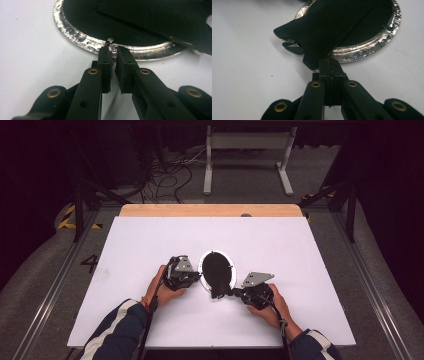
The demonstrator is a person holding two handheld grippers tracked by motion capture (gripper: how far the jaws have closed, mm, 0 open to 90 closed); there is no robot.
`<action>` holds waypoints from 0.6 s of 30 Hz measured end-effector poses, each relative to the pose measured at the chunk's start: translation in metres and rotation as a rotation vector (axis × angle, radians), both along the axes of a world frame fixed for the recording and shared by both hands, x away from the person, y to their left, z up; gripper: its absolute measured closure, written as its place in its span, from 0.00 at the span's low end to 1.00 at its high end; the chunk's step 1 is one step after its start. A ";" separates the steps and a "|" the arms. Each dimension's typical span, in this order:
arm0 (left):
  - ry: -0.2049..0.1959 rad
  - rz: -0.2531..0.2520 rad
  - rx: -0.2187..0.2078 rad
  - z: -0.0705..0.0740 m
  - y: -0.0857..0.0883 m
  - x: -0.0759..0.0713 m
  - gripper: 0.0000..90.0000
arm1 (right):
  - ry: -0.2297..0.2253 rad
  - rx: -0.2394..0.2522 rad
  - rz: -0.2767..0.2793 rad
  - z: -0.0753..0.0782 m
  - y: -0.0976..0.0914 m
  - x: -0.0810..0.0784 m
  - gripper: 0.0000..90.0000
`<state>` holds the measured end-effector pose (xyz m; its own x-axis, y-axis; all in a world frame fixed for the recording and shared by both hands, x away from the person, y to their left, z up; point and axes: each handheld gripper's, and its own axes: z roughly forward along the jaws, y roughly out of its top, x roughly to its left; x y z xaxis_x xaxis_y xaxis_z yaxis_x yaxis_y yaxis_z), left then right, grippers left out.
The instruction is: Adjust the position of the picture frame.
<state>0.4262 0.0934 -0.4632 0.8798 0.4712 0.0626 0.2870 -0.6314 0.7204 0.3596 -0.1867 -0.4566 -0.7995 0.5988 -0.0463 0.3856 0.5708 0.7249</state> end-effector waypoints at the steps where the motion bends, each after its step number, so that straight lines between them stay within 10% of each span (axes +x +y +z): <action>1: -0.003 0.001 0.000 0.000 -0.001 0.000 0.92 | -0.001 0.001 -0.001 0.000 0.001 -0.001 1.00; 18: 0.003 0.040 -0.017 -0.001 -0.007 0.011 0.92 | 0.008 -0.005 -0.001 -0.001 0.013 -0.008 1.00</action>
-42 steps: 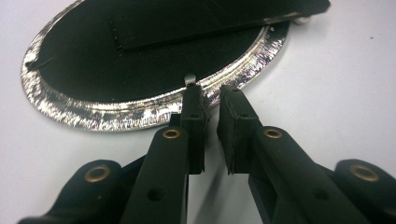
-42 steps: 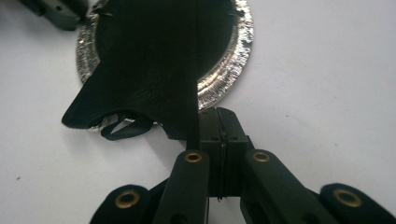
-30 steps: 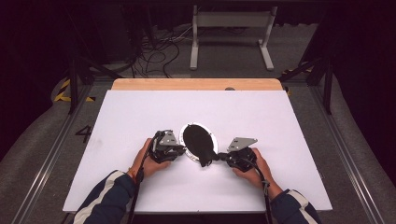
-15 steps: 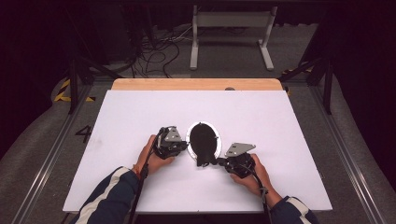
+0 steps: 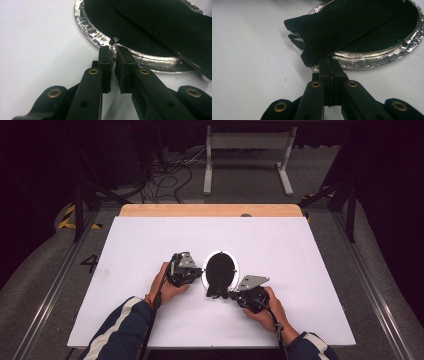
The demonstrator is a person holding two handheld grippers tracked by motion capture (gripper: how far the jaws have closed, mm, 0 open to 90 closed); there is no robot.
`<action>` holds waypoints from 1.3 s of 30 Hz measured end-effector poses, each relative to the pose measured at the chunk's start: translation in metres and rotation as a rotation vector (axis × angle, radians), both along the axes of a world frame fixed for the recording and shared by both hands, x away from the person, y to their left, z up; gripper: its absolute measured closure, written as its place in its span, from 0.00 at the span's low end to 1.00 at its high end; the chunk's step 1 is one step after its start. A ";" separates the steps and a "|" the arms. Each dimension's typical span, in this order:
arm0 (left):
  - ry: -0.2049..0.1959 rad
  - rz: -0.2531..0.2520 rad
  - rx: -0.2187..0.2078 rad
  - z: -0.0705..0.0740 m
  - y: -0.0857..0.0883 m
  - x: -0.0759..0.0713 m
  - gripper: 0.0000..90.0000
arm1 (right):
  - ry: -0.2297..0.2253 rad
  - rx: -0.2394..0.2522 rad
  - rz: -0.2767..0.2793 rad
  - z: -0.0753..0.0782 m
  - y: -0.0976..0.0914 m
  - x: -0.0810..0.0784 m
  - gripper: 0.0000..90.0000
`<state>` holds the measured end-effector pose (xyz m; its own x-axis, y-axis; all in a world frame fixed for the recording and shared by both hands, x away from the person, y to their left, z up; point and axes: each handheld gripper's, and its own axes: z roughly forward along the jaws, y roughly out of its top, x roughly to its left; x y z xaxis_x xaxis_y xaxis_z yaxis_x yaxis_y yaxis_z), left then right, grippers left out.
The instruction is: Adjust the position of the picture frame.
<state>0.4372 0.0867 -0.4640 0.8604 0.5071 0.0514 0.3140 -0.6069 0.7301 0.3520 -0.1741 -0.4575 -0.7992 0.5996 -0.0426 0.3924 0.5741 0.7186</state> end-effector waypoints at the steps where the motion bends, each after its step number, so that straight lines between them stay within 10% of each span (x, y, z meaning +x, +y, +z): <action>1: 0.004 0.002 -0.005 0.000 0.000 0.000 0.91 | -0.001 -0.001 -0.001 0.000 0.000 0.000 1.00; 5: 0.029 0.007 -0.015 0.001 0.002 -0.002 0.87 | 0.001 0.015 -0.008 -0.001 -0.002 0.000 0.98; 18: 0.084 -0.193 0.012 0.004 -0.001 -0.045 0.87 | -0.011 0.014 -0.040 -0.001 -0.009 0.004 0.97; 39: 0.090 -0.194 -0.018 0.002 -0.008 -0.050 0.91 | -0.020 0.017 -0.057 -0.002 -0.014 0.011 0.94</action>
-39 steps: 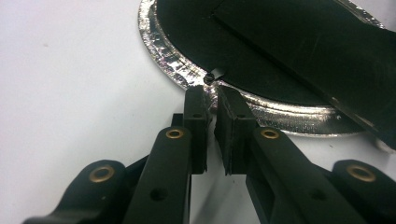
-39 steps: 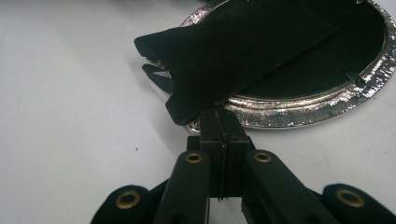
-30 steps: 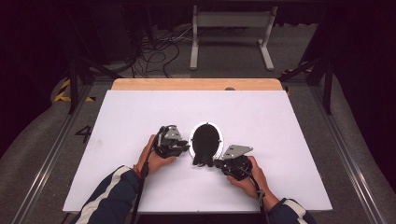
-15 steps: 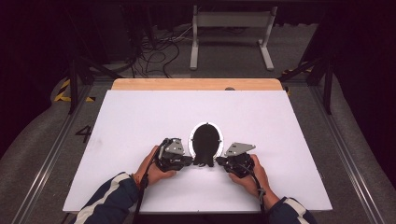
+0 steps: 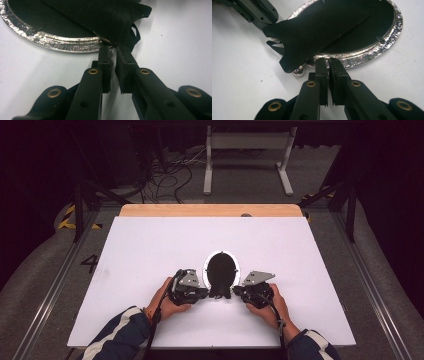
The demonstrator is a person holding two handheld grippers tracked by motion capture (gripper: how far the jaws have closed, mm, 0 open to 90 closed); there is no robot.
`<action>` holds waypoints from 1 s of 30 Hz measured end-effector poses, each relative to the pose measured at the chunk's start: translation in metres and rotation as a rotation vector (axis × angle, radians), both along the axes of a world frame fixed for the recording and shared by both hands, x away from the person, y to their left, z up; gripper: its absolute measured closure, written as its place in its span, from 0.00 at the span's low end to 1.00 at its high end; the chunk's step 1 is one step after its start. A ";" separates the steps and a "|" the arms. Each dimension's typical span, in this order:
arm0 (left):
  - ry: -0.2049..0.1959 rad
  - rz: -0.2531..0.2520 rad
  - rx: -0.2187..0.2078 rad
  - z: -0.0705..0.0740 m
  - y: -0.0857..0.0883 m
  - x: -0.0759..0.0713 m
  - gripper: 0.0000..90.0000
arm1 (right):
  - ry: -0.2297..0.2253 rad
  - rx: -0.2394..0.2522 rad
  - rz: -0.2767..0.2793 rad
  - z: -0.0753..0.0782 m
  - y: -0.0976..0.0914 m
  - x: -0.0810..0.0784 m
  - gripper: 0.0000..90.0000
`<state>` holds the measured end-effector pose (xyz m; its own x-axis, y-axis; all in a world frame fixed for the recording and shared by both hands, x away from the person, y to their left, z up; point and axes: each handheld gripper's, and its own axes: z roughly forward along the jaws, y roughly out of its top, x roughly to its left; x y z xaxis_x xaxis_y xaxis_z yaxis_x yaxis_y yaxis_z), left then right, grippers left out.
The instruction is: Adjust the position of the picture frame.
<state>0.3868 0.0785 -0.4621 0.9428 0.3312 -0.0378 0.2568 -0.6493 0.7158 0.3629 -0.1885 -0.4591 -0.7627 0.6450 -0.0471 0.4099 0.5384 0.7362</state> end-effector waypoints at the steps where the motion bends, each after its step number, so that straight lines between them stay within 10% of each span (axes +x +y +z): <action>1: -0.008 -0.005 0.003 0.000 0.000 0.000 0.91 | -0.002 -0.004 0.001 0.000 0.000 0.000 0.94; 20: -0.149 0.032 0.016 0.011 0.055 -0.021 0.63 | 0.030 0.039 0.038 0.016 -0.011 -0.005 0.78; 30: -0.151 0.170 -0.009 0.005 0.096 -0.034 0.33 | 0.066 0.034 0.067 0.019 -0.010 -0.018 0.69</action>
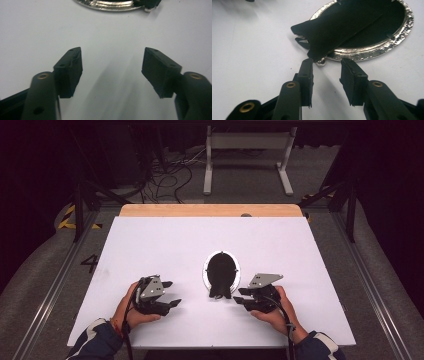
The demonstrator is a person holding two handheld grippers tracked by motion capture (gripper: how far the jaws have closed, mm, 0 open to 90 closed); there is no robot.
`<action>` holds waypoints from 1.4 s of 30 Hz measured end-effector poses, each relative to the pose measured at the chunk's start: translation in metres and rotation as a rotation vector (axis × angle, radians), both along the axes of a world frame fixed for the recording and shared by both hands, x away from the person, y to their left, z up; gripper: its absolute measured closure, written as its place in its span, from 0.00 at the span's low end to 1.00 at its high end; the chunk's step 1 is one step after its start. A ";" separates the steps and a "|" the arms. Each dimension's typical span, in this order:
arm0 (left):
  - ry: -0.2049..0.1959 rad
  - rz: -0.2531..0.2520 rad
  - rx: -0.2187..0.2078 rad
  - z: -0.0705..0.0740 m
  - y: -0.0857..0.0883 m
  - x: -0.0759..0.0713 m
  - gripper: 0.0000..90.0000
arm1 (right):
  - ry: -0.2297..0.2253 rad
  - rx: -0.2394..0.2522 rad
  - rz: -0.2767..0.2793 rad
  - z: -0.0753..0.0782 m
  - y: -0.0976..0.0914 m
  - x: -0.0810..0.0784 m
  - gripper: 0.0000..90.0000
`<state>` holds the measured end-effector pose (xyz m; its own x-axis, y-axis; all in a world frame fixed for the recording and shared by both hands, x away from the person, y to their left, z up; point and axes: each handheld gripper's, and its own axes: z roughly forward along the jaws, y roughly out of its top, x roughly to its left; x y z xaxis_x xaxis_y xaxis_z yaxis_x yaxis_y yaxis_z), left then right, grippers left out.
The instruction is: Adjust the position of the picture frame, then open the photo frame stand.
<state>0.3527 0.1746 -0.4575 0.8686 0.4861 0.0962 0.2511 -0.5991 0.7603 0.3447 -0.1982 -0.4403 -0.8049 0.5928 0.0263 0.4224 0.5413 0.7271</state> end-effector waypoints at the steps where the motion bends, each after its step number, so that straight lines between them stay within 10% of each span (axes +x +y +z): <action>1: 0.007 0.017 -0.009 -0.001 0.005 -0.002 0.32 | 0.002 -0.002 0.001 0.000 0.001 0.000 0.68; 14: 0.035 0.157 -0.036 -0.003 0.039 -0.013 0.21 | 0.036 -0.069 0.023 -0.005 0.017 0.004 0.62; 24: 0.028 0.152 -0.015 -0.003 0.034 -0.017 0.19 | 0.023 -0.100 -0.011 -0.010 0.024 0.007 0.69; 37: 0.035 0.158 -0.013 -0.006 0.033 -0.014 0.18 | 0.087 0.090 -0.012 -0.011 0.015 0.012 0.79; 42: 0.031 0.159 -0.017 -0.005 0.033 -0.014 0.18 | 0.163 0.176 -0.005 -0.013 0.012 0.017 0.68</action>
